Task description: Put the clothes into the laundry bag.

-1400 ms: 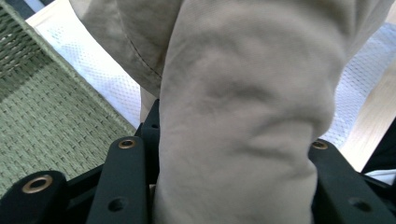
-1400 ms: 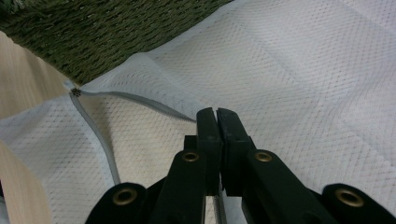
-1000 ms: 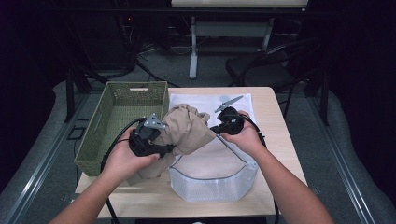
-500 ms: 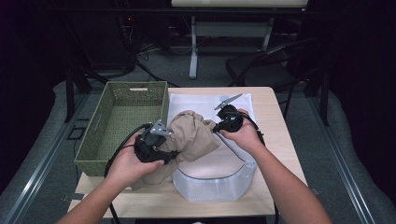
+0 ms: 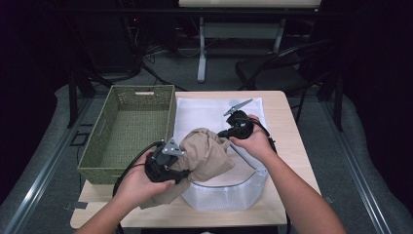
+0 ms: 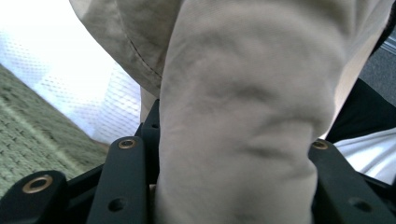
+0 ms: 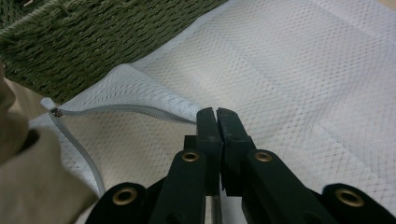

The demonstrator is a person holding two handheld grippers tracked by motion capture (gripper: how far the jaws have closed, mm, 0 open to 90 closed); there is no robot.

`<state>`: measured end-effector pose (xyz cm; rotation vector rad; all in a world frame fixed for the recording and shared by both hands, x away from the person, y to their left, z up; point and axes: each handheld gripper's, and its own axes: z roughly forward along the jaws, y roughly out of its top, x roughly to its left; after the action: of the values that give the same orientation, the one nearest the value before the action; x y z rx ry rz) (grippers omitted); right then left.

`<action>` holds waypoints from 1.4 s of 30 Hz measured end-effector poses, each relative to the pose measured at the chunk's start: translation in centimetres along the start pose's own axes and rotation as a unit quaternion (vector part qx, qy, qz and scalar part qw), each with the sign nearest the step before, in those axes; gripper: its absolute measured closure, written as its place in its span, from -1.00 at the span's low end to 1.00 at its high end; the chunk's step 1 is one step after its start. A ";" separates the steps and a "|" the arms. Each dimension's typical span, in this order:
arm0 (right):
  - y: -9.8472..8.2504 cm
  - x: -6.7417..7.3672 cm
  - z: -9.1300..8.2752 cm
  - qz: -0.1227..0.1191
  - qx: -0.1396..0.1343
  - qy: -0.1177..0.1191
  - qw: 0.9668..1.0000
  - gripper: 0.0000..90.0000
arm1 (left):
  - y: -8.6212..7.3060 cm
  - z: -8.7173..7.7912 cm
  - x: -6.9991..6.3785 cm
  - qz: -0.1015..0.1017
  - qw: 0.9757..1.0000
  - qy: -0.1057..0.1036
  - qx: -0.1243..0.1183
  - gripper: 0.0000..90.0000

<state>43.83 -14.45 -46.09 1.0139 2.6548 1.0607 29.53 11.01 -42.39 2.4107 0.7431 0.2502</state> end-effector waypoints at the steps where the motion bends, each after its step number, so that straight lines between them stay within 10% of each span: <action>1: 0.0 0.0 0.0 0.000 0.000 0.000 1.000 0.97 | 0.0 0.0 0.0 0.000 1.000 0.000 0.000 0.21; 42: 0.0 0.6 -0.1 -0.007 -0.008 0.000 1.000 0.97 | -1.1 7.3 -1.9 0.006 0.998 -0.042 0.052 0.21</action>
<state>43.33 -14.14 -45.95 0.9922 2.6450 1.0763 29.94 7.16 -48.90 2.5087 0.7192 0.1167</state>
